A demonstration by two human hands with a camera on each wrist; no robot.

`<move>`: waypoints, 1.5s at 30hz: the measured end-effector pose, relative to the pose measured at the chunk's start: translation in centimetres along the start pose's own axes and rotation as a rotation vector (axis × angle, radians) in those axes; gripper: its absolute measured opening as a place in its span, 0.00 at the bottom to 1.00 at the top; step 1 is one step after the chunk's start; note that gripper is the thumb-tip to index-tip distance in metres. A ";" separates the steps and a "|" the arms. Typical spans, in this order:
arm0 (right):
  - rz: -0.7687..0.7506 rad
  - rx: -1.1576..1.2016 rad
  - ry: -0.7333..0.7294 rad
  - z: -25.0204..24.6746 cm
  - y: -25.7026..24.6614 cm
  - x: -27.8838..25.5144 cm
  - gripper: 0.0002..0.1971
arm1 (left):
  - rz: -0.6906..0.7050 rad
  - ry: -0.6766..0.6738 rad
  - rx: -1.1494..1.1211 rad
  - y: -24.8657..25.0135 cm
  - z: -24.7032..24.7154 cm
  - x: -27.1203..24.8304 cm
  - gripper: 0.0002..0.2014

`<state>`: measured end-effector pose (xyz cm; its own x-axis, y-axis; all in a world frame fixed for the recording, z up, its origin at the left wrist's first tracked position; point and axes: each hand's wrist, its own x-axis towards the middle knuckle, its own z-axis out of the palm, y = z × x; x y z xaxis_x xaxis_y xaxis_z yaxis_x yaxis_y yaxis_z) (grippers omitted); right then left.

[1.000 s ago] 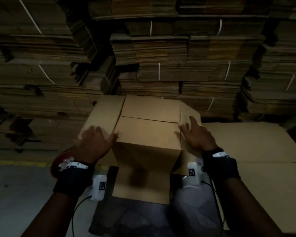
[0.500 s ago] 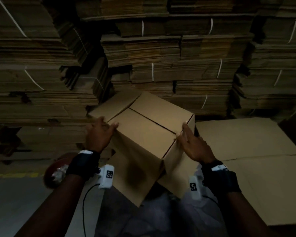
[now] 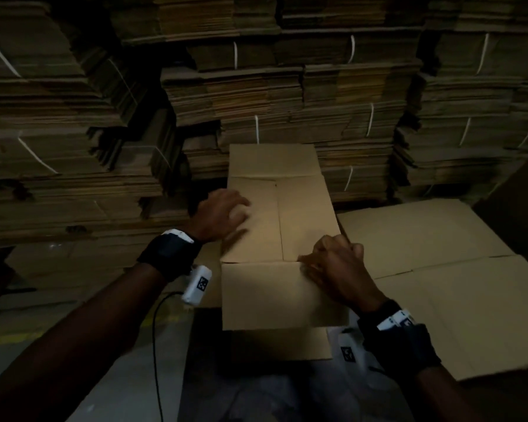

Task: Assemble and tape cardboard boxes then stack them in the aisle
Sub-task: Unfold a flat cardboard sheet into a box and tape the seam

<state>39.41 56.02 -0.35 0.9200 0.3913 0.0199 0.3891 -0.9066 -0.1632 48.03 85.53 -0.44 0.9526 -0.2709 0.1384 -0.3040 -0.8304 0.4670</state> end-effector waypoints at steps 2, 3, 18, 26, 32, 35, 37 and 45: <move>-0.014 0.032 -0.038 -0.4 0.3 0.8 0.17 | 0.095 -0.207 0.149 1.4 0.8 -0.7 0.33; -0.018 0.065 -0.062 -0.5 0.6 1.2 0.19 | 0.138 -0.275 0.211 2.3 1.3 -1.0 0.33; -0.023 0.174 -0.201 -1.9 0.6 4.9 0.21 | 0.201 -0.235 0.280 5.0 0.9 -2.3 0.27; -0.064 0.162 -0.288 -2.4 -1.8 6.3 0.17 | 0.176 -0.119 0.207 5.2 -1.4 -3.0 0.24; -0.129 0.320 -0.051 -7.7 -0.5 5.5 0.06 | 0.149 0.136 0.164 5.1 -5.0 -4.0 0.29; -0.120 0.280 -0.040 -10.7 1.0 5.1 0.11 | 0.118 0.259 0.228 5.5 -6.8 -5.0 0.33; -0.021 0.286 -0.074 -11.6 2.5 5.0 0.18 | 0.055 0.347 0.391 5.4 -7.5 -5.7 0.35; 0.372 -0.115 -0.480 -7.9 5.6 3.9 0.55 | -0.416 -0.216 0.591 1.9 -5.3 -6.2 0.57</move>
<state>45.59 51.22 6.61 0.8822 0.0488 -0.4684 0.0731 -0.9968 0.0337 41.56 88.20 4.19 0.9853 0.0833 -0.1494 0.0669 -0.9915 -0.1118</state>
